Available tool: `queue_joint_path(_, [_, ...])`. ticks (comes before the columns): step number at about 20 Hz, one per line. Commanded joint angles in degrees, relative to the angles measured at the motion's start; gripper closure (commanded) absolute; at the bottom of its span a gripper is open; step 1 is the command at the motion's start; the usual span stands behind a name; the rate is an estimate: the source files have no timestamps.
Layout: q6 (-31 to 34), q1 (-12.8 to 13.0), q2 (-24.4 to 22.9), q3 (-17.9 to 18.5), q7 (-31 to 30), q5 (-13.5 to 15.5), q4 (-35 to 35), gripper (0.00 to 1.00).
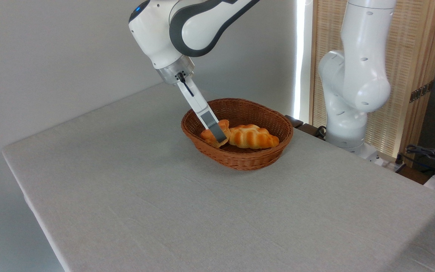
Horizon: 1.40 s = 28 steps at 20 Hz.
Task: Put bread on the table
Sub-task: 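Close the gripper on the small round roll and lift it, then carry the roll out of the basket and lower it onto the table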
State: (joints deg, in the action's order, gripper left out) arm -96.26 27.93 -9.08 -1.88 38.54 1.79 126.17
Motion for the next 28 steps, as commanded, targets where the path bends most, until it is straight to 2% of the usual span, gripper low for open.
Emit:
queue_joint_path(1, [-0.07, 0.38, 0.03, 0.47, 1.1, -1.0, -0.13, 0.5])
queue_joint_path(6, [0.37, 0.38, -1.02, 0.47, 0.49, -1.0, -0.48, 0.49])
queue_joint_path(10, [3.53, 0.29, -5.15, 0.91, 1.01, -0.39, -1.71, 0.47])
queue_joint_path(14, [3.36, -0.24, -5.42, 1.44, 1.02, -0.21, -4.69, 0.45])
queue_joint_path(16, [-0.74, -0.41, -5.16, 2.13, 1.02, -0.3, -5.23, 0.43])
queue_joint_path(18, [-6.46, -0.76, -4.37, 2.23, 0.66, -0.39, -5.23, 0.37])
queue_joint_path(20, [-10.51, -2.96, -2.61, 2.23, 0.66, -0.39, -5.23, 0.37])
queue_joint_path(25, [-21.32, -3.4, 2.13, 2.31, 0.4, -0.21, -5.23, 0.37])
queue_joint_path(26, [-23.51, -3.32, 3.97, 2.31, 0.23, -0.21, -5.23, 0.27])
queue_joint_path(28, [-28.96, -3.05, 7.57, 1.7, -2.66, -0.3, -5.32, 0.14])
